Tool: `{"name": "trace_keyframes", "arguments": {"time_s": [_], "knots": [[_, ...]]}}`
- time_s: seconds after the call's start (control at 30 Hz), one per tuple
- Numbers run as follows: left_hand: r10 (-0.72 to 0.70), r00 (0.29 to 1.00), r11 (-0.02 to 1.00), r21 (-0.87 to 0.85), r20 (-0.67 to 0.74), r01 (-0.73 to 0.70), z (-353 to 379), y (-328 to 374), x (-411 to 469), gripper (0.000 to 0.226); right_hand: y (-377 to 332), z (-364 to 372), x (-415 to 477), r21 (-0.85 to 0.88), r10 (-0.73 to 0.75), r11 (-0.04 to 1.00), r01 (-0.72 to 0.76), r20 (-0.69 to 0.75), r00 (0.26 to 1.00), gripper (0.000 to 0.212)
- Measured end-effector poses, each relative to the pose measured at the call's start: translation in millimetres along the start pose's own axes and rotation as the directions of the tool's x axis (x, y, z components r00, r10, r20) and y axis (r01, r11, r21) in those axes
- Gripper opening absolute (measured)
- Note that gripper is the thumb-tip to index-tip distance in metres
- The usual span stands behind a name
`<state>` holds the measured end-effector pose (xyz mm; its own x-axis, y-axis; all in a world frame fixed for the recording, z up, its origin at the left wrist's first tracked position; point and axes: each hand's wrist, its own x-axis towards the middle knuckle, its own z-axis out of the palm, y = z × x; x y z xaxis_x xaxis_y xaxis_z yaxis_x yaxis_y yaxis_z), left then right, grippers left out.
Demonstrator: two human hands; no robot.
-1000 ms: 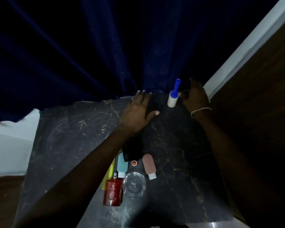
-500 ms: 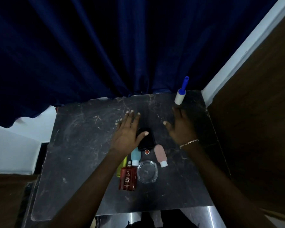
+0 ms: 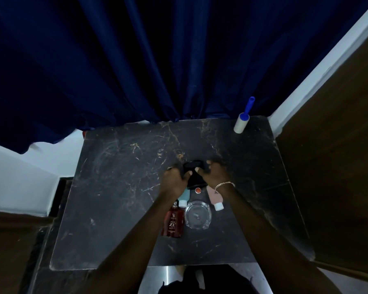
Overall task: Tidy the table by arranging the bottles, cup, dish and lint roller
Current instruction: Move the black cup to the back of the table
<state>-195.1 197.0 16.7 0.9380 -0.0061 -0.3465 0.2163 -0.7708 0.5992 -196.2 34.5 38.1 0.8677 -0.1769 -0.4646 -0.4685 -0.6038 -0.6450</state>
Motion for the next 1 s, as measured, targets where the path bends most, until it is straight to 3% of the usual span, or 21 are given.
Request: {"name": "trace_keyframes", "arguments": {"time_s": [0.17, 0.47, 0.63, 0.77, 1.0], "knots": [[-0.163, 0.987, 0.983, -0.089, -0.003, 0.162, 14.5, 10.5, 10.6, 0.040, 2.5, 6.0, 16.5, -0.045, 0.058, 0.998, -0.054, 0.113, 0.992, 0.047], [-0.242, 0.968, 0.945, -0.239, -0.061, 0.221, 30.0, 14.9, 6.9, 0.040, 20.7, 5.2, 27.6, 0.005, 0.038, 0.999, -0.039, 0.164, 0.986, 0.049], [-0.240, 0.961, 0.902, -0.397, -0.135, 0.170, 19.0, 15.5, 0.5, 0.033, 10.2, -1.3, 22.9, 0.152, -0.028, 0.988, 0.013, 0.101, 0.994, 0.062], [-0.175, 0.979, 0.741, -0.669, -0.108, 0.059, -11.2, 12.1, -5.3, 0.026, -8.9, -5.9, 20.3, 0.315, -0.184, 0.938, 0.145, 0.098, 0.978, 0.058], [-0.134, 0.966, 0.777, -0.628, -0.223, -0.038, -66.9, -23.2, -0.5, 0.043, -62.5, 12.2, 27.2, 0.378, -0.368, 0.887, 0.267, 0.226, 0.902, 0.077]]}}
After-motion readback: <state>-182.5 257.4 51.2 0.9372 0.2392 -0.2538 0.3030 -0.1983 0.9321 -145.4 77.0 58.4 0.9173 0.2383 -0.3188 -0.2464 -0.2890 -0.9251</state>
